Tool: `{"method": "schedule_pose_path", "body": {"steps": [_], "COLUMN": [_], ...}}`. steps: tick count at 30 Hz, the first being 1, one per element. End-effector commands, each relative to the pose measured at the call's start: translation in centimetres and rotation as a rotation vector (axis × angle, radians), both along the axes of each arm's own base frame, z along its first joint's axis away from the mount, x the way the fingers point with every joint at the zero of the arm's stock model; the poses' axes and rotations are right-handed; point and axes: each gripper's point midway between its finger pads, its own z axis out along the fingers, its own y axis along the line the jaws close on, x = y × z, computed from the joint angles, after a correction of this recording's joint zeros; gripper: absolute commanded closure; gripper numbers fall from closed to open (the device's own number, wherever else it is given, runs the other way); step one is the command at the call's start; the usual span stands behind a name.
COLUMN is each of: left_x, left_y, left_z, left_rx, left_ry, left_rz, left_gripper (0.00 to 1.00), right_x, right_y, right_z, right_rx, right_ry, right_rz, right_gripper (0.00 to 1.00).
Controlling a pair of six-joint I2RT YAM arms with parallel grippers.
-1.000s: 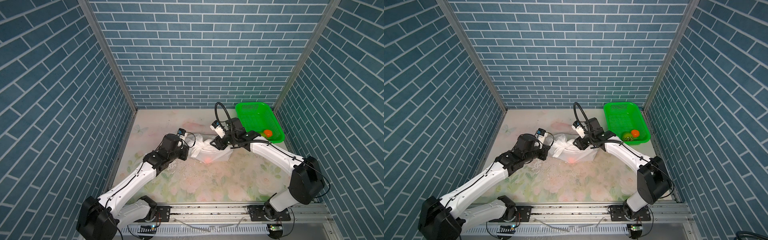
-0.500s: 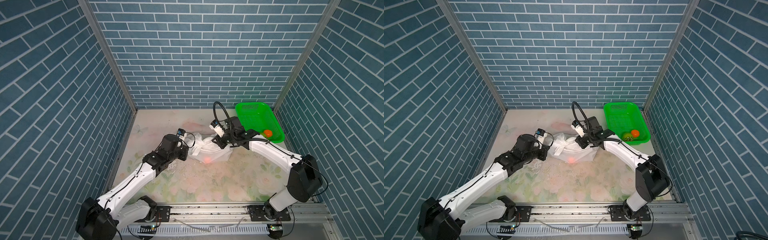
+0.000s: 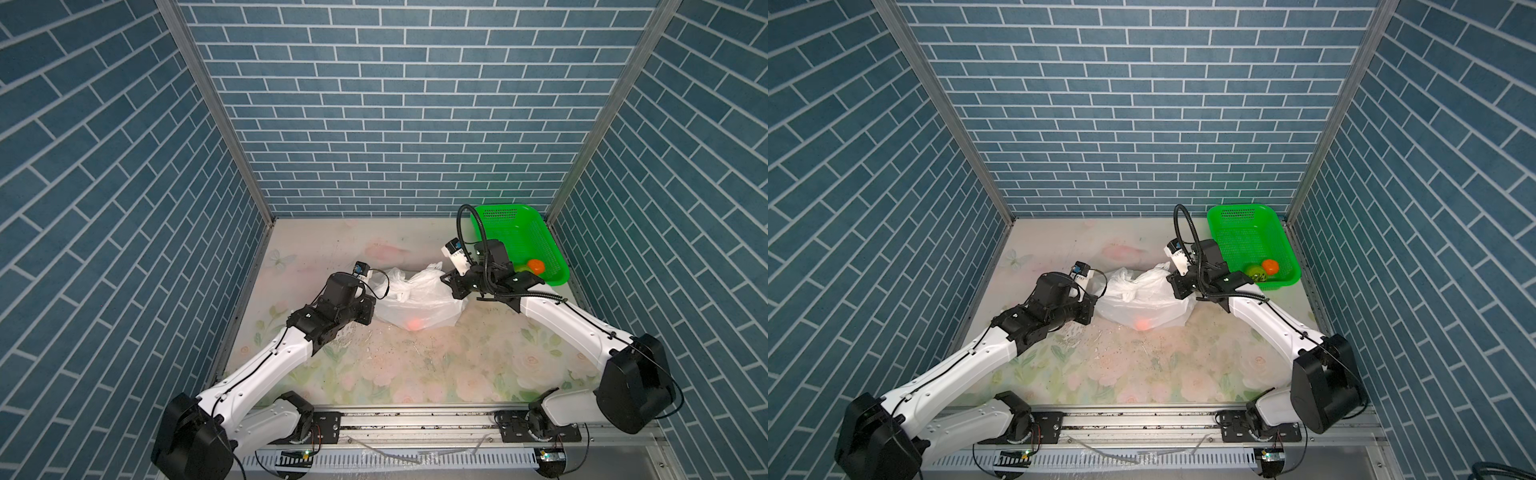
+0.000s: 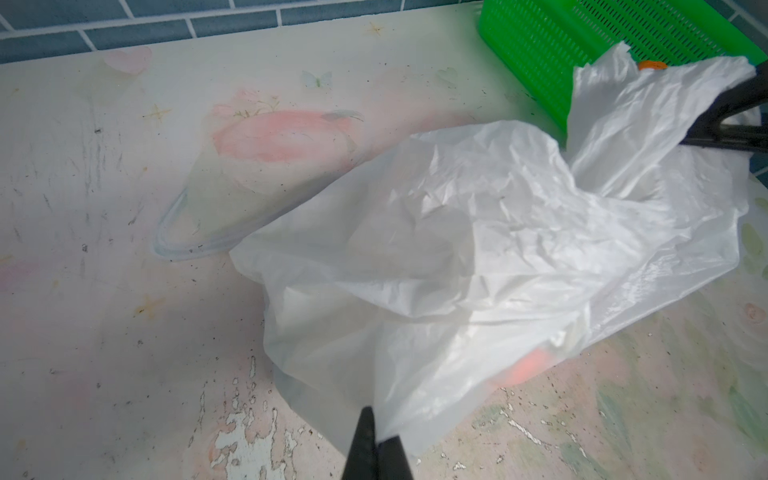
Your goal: Untie the knot of the plastic bag and take out the fruit
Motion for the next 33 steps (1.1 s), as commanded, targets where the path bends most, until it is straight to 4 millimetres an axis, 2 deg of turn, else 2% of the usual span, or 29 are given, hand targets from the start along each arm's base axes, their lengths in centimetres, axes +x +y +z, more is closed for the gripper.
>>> {"method": "schedule_pose_path", "body": {"steps": [1,3,5,6,9,12,17,26,33], "left_x": [-0.4,-0.4,-0.6,-0.8,-1.4,-1.7,-0.8,2.7,3.9], "left_y": [0.3,-0.7,-2.0,-2.9,-5.3,-7.3,-9.1,-8.6,-8.3], "left_z": [0.2,1.8,3.3,4.0,4.7,4.3,3.5,3.5,3.0], "left_rx": [0.026,0.026,0.06,0.087,0.168,0.235,0.281,0.369,0.414], "left_ry": [0.002,-0.035,-0.082,-0.109,-0.156,-0.177,-0.195,-0.308,-0.334], "left_rz": [-0.006,-0.048,-0.109,-0.147,-0.252,-0.333,-0.361,-0.239,-0.209], "left_gripper": [0.96,0.64,0.4,0.32,0.23,0.2,0.22,0.38,0.47], "right_x": [0.0,-0.3,-0.4,-0.4,-0.3,-0.2,-0.3,-0.6,-0.6], "right_y": [-0.4,0.1,0.4,0.4,0.6,0.7,0.8,1.1,1.1], "right_z": [1.0,1.3,1.6,1.7,2.1,2.5,2.9,2.8,3.1], "right_rx": [0.072,0.081,0.087,0.09,0.098,0.107,0.116,0.13,0.14], "right_ry": [0.007,0.021,0.028,0.027,0.021,0.018,0.015,0.024,0.017], "right_rz": [-0.033,-0.007,0.006,0.008,0.009,0.006,0.01,0.019,0.015], "right_gripper": [1.0,1.0,1.0,1.0,1.0,1.0,1.0,1.0,1.0]}}
